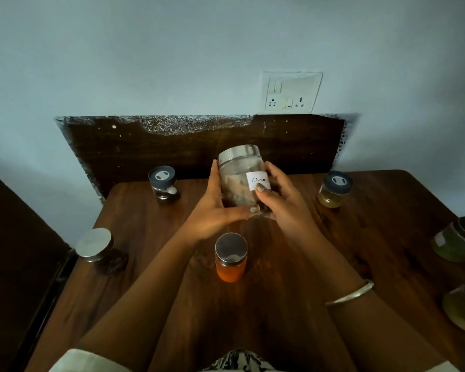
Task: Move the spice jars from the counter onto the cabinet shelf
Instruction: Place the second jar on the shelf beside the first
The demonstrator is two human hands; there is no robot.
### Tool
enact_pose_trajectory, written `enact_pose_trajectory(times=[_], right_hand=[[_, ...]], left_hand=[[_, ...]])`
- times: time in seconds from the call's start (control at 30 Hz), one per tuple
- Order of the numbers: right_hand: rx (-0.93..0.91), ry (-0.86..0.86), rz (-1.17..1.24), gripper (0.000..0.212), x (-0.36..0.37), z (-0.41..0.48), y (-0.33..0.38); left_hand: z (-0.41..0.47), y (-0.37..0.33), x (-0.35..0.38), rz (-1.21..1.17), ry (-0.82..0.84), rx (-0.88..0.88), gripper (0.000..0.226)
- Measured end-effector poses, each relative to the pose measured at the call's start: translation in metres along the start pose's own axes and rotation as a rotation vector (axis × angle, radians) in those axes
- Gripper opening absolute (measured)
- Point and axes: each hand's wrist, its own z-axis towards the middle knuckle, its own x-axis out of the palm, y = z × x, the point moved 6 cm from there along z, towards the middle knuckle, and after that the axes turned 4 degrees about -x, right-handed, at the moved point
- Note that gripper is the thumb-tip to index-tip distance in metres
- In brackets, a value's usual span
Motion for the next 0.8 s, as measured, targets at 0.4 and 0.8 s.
enact_pose_trajectory(times=[0.4, 0.8], right_hand=[[0.059, 0.304, -0.041, 0.104, -0.031, 0.029, 0.014], [-0.301, 0.221, -0.401, 0.096, -0.044, 0.074, 0.079]], left_hand=[[0.024, -0.023, -0.004, 0.130, -0.096, 0.102, 0.099], [0.043, -0.100, 0.002, 0.445, -0.210, 0.312, 0.113]])
